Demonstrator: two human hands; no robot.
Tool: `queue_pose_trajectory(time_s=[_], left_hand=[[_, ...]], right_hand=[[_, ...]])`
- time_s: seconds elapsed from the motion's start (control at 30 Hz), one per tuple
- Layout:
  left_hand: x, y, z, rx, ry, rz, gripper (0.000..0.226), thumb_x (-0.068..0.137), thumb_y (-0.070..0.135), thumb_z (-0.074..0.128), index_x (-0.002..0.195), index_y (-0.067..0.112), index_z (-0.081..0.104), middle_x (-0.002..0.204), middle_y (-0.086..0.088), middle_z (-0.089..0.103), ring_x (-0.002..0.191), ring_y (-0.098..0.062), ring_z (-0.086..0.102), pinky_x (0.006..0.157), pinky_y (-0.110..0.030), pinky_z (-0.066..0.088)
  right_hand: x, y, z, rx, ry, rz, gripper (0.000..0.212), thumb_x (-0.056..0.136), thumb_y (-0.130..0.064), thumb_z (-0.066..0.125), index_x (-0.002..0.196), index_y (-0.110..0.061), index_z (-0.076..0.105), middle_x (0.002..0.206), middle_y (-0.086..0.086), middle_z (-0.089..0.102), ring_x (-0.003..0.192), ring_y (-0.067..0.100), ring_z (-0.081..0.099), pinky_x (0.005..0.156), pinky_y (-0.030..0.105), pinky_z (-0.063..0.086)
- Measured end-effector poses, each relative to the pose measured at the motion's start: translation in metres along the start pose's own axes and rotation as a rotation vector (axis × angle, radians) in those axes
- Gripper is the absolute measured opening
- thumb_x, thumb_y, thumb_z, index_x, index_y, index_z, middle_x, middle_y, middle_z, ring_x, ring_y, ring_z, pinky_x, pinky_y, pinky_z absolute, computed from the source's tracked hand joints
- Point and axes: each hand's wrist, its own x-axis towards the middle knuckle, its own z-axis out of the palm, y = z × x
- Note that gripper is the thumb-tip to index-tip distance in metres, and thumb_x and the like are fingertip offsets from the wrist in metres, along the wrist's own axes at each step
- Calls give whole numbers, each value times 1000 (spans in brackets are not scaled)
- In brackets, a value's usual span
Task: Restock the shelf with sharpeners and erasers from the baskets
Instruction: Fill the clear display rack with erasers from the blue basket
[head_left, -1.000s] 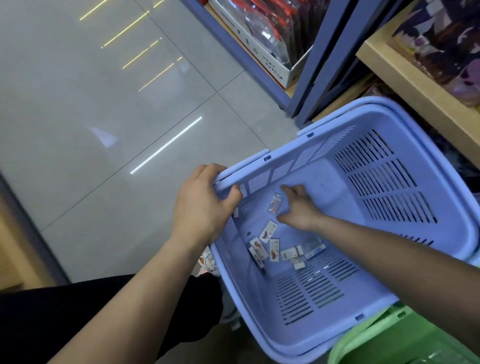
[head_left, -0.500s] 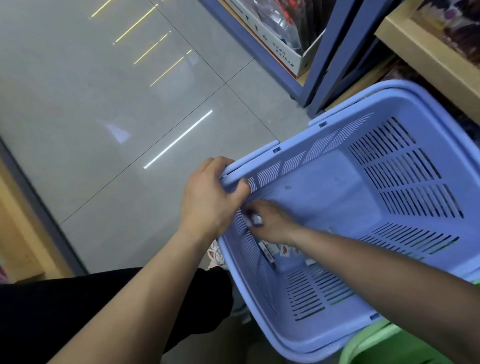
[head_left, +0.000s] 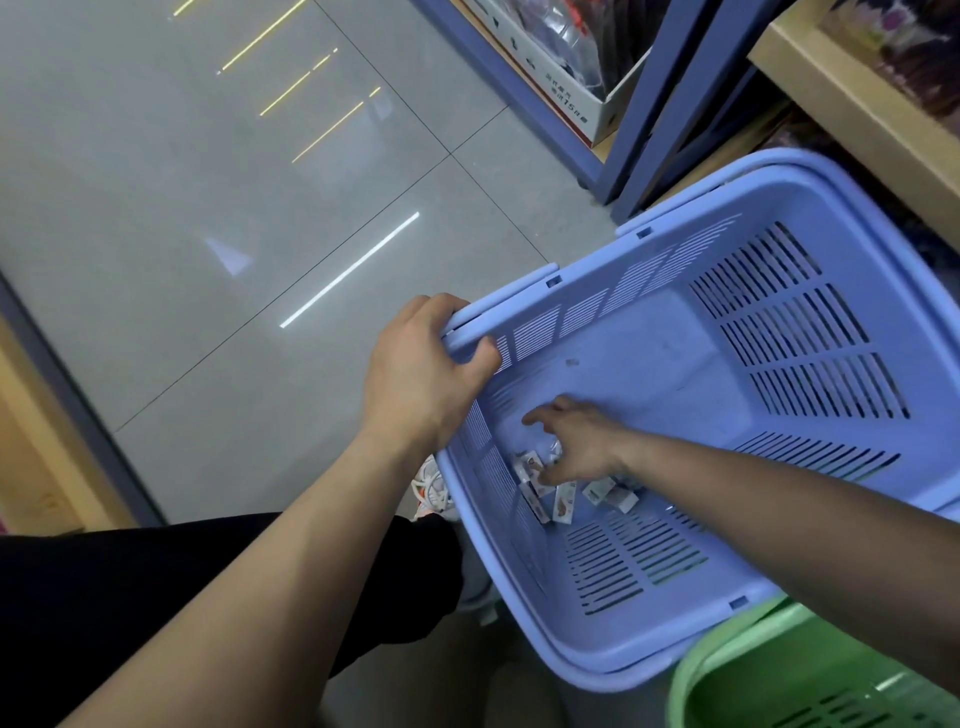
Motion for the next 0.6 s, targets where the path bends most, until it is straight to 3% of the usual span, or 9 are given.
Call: queue_pose_trajectory(time_s=[0.1, 0.17, 0.23, 0.33, 0.4, 0.53, 0.6], left_hand=[[1, 0, 0, 7, 3, 0, 15, 83, 32, 66, 96, 24, 66, 90, 5, 61, 80, -17, 53, 68, -27, 37], [0, 0, 1, 5, 6, 2, 15, 83, 31, 66, 96, 23, 66, 90, 5, 61, 80, -17, 53, 69, -28, 37], [0, 0, 0, -4, 6, 2, 15, 83, 30, 66, 96, 23, 66, 90, 5, 61, 80, -17, 54, 70, -29, 40], [0, 1, -1, -3, 0, 3, 15, 83, 31, 65, 95, 23, 66, 89, 5, 60, 80, -17, 54, 70, -30, 43], [0, 2, -1, 0, -2, 3, 15, 83, 30, 65, 95, 22, 66, 89, 5, 60, 79, -17, 54, 70, -30, 44], [0, 2, -1, -4, 1, -2, 13, 83, 30, 65, 94, 22, 65, 89, 5, 60, 79, -17, 55, 69, -31, 44], [0, 2, -2, -1, -1, 0, 13, 83, 30, 65, 94, 23, 65, 88, 6, 60, 79, -17, 55, 69, -30, 43]], right_hand=[[-2, -5, 9, 26, 51, 5, 96, 71, -53, 81, 151, -27, 36, 142, 4, 45, 134, 25, 40, 108, 33, 37], [-3, -8, 7, 120, 108, 3, 85, 80, -50, 74, 153, -27, 37, 139, 2, 52, 133, 23, 44, 107, 30, 36], [0, -11, 6, 160, 99, -14, 65, 91, -45, 62, 151, -39, 39, 136, -2, 55, 131, 21, 43, 107, 31, 34], [2, -16, 11, 59, 15, -19, 38, 93, -56, 46, 128, -52, 59, 137, -7, 51, 132, 21, 38, 113, 37, 27], [4, -17, 13, 37, 1, -29, 48, 83, -73, 39, 114, -50, 67, 129, -7, 57, 126, 22, 43, 109, 40, 32], [3, -12, 11, 60, 86, -48, 26, 75, -58, 73, 96, -44, 64, 112, -8, 55, 117, 20, 47, 97, 34, 38], [2, -10, 13, 44, 73, -26, 52, 65, -54, 83, 110, -42, 60, 119, -6, 48, 121, 21, 44, 102, 36, 39]])
